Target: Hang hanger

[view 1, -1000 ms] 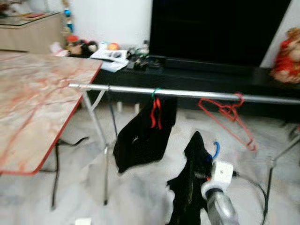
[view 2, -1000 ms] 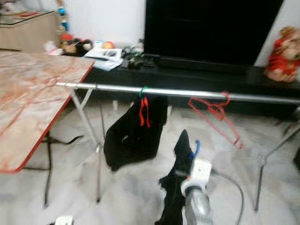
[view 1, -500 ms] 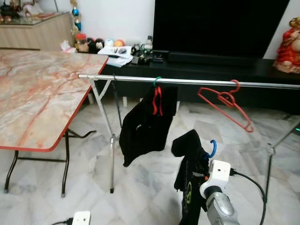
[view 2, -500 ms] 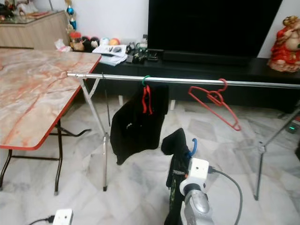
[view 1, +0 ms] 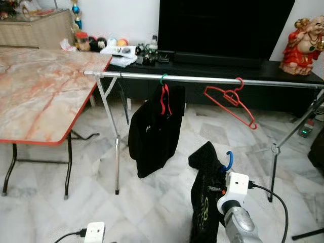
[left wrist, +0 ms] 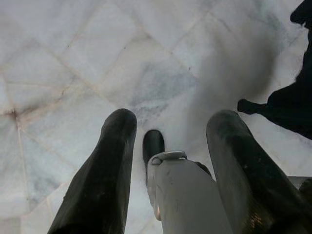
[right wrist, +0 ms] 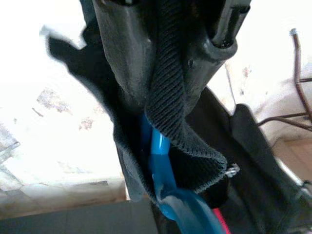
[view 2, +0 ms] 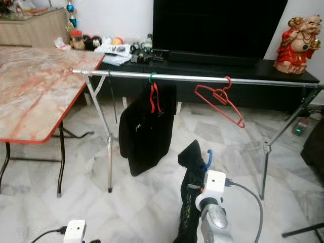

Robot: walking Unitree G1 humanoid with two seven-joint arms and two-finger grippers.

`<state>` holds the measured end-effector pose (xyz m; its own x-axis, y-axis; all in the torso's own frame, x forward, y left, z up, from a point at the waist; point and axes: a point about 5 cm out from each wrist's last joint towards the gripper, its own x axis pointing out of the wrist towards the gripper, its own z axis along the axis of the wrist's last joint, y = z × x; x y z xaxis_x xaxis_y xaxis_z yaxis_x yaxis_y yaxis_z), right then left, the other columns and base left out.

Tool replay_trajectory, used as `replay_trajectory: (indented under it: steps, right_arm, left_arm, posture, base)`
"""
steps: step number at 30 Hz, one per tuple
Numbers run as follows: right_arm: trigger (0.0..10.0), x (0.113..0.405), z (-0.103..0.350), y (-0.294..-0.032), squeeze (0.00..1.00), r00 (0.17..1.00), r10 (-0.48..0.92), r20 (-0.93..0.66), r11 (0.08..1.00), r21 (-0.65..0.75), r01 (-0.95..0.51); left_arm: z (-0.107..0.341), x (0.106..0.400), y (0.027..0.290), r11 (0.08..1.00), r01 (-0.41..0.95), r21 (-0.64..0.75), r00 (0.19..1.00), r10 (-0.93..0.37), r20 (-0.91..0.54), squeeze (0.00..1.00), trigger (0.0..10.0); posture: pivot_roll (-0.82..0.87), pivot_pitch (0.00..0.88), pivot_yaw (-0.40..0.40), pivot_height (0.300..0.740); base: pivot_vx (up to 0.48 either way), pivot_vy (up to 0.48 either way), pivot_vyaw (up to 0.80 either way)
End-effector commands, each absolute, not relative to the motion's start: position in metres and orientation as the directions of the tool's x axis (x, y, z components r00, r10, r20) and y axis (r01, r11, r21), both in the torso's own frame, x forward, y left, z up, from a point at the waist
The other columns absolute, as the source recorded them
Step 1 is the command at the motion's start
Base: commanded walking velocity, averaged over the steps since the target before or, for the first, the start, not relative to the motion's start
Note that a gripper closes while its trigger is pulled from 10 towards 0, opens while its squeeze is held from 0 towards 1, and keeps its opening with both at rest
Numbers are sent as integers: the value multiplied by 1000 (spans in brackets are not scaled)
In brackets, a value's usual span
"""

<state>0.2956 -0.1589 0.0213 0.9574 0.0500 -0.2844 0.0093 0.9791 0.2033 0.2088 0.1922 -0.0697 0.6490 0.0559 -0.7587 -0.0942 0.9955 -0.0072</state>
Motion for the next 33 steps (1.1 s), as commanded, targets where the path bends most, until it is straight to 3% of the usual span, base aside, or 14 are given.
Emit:
replay_trajectory:
  steps: [1, 13, 19, 24, 26, 30, 33]
  right_arm:
    - [10000, 300, 25, -157, 0, 957, 75, -279, 981, 195, -20]
    - [10000, 305, 24, -157, 0, 927, 163, -337, 984, 125, -128]
    - [10000, 307, 24, -158, 0, 884, 262, -388, 963, 48, -265]
    - [10000, 305, 25, -153, 0, 801, 425, -421, 887, 19, -461]
    - [10000, 303, 28, -154, 0, 732, 512, -450, 806, -41, -590]
    - [10000, 304, 38, -162, 0, 639, 605, -474, 704, -56, -708]
    - [10000, 306, 49, -170, 0, 579, 653, -488, 622, -90, -777]
  left_arm:
    - [-69, 212, 185, 996, -90, -11, 642, 50, -765, 0, 10000]
    - [-63, 219, 190, 998, -68, 1, 702, 48, -711, 0, 10000]
    - [-60, 215, 201, 996, 49, 69, 752, 9, -659, 0, 10000]
    - [-52, 216, 212, 982, 153, 111, 791, -54, -610, 0, 10000]
    - [-43, 229, 209, 959, 240, 150, 808, -112, -578, 0, 10000]
    - [-23, 253, 205, 919, 336, 207, 841, -193, -504, 0, 10000]
    - [-1, 271, 194, 834, 469, 290, 845, -329, -420, 0, 10000]
  posture:
    - [82, 0, -58, 740]
    - [80, 0, -64, 740]
    - [76, 0, -70, 740]
    - [82, 0, -73, 740]
    - [84, 0, -77, 740]
    - [82, 0, -82, 740]
    - [83, 0, -86, 740]
  base:
    - [-247, 0, 0]
    - [0, 0, 0]
    - [0, 0, 0]
    - [0, 0, 0]
    - [0, 0, 0]
    - [0, 0, 0]
    - [0, 0, 0]
